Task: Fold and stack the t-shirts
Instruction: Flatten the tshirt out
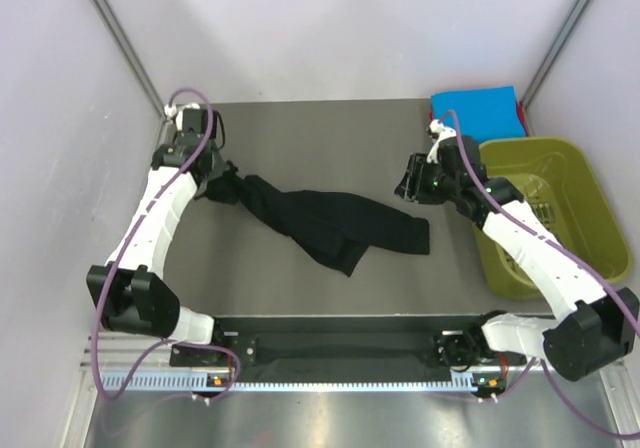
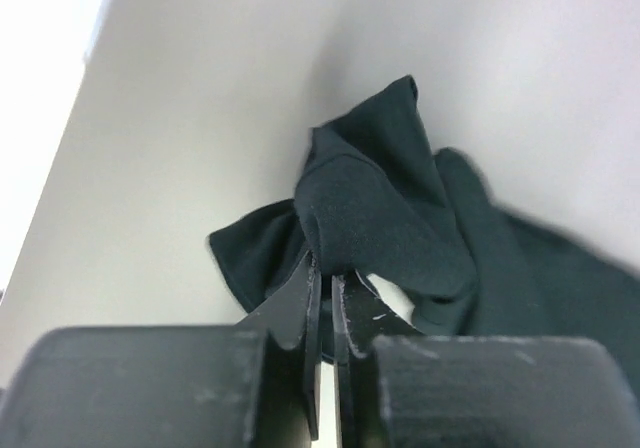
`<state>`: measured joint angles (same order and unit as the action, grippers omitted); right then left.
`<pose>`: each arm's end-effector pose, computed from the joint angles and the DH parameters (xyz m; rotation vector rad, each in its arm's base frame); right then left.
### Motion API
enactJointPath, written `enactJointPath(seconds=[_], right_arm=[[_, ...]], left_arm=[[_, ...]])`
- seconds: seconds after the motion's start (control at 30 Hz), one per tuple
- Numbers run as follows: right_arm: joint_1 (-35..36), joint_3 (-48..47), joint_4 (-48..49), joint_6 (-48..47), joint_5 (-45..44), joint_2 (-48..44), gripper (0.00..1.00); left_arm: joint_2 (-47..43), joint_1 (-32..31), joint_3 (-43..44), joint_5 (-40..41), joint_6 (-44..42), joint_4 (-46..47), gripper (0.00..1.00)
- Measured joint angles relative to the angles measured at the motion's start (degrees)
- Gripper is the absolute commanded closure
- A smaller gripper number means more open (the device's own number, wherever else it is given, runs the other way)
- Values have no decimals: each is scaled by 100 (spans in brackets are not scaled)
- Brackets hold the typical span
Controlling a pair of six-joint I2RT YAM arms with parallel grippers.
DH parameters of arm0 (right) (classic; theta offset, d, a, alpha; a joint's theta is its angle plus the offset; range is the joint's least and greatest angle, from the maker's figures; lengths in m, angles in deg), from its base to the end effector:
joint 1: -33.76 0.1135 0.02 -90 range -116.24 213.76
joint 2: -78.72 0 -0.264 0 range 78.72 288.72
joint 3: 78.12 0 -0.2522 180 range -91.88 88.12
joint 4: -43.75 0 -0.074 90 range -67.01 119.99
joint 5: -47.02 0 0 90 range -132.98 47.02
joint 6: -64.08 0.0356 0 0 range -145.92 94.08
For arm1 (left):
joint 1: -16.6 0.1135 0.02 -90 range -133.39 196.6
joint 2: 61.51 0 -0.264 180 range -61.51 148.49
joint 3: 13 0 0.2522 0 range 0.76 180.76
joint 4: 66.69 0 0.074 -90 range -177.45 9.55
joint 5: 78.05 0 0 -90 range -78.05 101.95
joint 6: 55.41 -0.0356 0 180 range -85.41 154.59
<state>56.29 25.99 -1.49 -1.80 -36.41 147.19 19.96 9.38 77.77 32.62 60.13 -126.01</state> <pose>0.2382 0.1032 0.3246 -0.0325 2.2872 0.5639 0.2979 -0.0251 0.3331 -0.5329 2.3164 0.1717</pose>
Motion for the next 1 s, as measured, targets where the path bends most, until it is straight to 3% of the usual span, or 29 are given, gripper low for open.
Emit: enactJointPath(seconds=[0.13, 0.27, 0.37, 0.47, 0.7, 0.83, 1.0], right_arm=[[267, 98, 17, 127, -343, 275, 54], [514, 446, -7, 284, -649, 382, 54], [627, 678, -24, 413, -855, 400, 54], [691, 992, -4, 605, -1045, 404, 54], [809, 1543, -50, 942, -1320, 404, 54], [820, 1558, -50, 957, -1462, 402, 53], [824, 1718, 37, 1049, -1622, 402, 50]], left_arm=[[328, 109, 1001, 177, -114, -131, 53], [721, 365, 1676, 284, -190, -223, 40], [608, 348, 1506, -326, -162, -140, 40], [142, 35, 533, -1414, 22, 234, 40], [-184, -1578, -1808, -2680, 584, 881, 38], [-175, -1685, -2629, -2968, 892, 1344, 37], [-63, -1683, -2780, -2883, 1080, 1805, 36]])
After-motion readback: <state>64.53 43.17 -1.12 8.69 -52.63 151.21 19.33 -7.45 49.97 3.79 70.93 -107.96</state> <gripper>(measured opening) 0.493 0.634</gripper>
